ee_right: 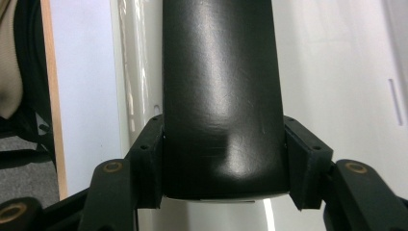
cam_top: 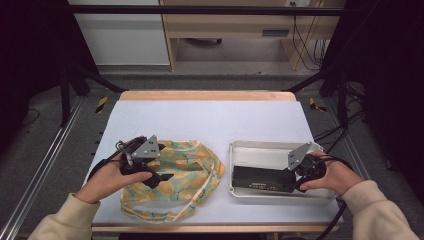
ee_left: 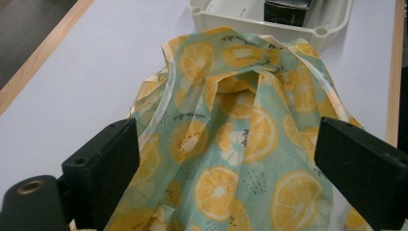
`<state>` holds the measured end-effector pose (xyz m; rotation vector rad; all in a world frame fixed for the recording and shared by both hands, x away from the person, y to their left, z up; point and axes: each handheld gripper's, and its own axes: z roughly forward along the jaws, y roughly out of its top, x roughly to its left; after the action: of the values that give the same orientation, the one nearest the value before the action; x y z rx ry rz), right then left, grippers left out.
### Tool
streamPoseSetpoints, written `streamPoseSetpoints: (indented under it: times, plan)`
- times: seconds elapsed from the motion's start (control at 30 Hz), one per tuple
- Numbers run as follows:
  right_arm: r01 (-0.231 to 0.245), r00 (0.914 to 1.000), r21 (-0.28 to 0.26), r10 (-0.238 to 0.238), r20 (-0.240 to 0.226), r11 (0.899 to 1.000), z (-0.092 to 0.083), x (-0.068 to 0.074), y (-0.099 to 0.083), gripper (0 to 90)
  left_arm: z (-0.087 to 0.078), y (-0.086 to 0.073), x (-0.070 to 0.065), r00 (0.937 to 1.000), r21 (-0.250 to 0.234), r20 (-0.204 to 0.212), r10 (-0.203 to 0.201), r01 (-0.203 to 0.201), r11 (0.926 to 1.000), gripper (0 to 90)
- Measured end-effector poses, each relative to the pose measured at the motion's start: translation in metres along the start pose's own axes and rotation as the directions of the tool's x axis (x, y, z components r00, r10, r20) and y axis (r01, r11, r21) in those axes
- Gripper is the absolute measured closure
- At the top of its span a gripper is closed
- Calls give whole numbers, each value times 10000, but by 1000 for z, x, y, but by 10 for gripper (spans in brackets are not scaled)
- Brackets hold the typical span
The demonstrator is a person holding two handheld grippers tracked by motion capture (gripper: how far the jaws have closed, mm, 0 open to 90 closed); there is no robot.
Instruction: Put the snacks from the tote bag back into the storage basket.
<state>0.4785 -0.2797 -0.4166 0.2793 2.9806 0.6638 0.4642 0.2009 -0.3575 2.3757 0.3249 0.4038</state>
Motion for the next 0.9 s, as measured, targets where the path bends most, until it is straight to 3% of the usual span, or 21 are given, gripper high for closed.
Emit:
streamPoseSetpoints:
  times: [0.2, 0.33, 0.47, 0.77, 0.9]
  plan:
    - [89, 9999, 122, -88, -72, 9999, 6, -2, -1, 426, -1, 2, 1, 10000, -45, -29, 49, -49, 10000, 88]
    - [177, 9998, 203, -175, -67, 9996, 7, -3, -1, 425, -1, 2, 3, 9998, 49, -174, -123, 124, 9999, 95]
    - [581, 9982, 276, -585, 125, 9979, 10, -3, -2, 422, 0, 0, 3, 9997, 31, -115, -220, 221, 9998, 95]
    - [296, 9988, 156, -302, 398, 9994, 13, -5, -4, 370, 3, 0, 1, 9998, 59, -35, -175, 175, 9998, 95]
    - [26, 9989, -35, -24, 459, 10000, 11, -5, -3, 257, 3, -2, 2, 9997, 83, -17, -246, 247, 9997, 89]
